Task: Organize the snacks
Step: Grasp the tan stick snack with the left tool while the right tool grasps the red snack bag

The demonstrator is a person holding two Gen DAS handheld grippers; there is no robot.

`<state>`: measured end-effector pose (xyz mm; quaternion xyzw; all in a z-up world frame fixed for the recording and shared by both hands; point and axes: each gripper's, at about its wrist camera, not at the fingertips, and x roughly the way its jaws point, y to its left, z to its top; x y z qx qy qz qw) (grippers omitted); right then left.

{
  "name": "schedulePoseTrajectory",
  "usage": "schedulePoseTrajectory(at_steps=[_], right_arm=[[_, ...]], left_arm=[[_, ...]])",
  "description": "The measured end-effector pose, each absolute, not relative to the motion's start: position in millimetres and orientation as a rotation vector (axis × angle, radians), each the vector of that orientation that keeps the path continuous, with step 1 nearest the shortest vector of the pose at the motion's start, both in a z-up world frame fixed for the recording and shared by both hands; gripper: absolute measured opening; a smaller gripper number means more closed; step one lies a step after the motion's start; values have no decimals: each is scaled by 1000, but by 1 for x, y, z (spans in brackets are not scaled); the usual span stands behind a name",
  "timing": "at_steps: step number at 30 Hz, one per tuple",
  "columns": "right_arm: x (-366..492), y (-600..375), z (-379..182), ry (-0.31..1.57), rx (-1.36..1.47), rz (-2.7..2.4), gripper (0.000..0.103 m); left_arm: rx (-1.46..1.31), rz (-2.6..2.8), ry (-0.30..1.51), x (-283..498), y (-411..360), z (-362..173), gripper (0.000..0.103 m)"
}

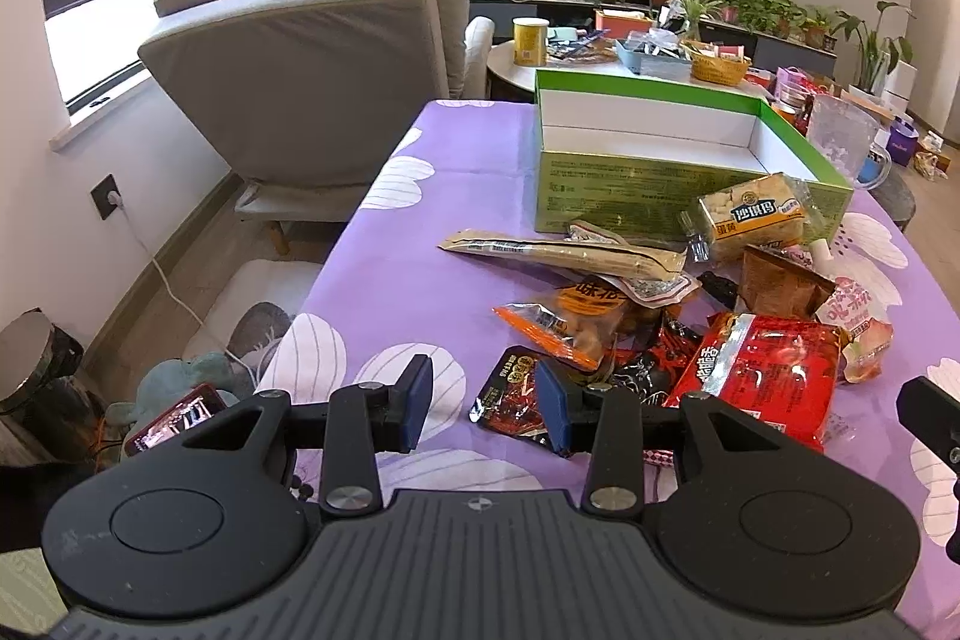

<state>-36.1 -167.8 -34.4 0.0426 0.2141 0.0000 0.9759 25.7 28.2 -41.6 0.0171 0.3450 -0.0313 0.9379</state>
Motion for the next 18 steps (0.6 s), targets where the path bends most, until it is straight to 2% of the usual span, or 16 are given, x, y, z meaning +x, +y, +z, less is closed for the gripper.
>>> schedulePoseTrajectory(at_steps=[7, 18], right_arm=[[-29, -162, -36, 452, 69, 4, 48], [-13, -135, -34, 436, -33, 13, 48]], left_arm=[[52, -188, 715, 38, 30, -50, 36], [-79, -223, 764, 86, 46, -49, 35]])
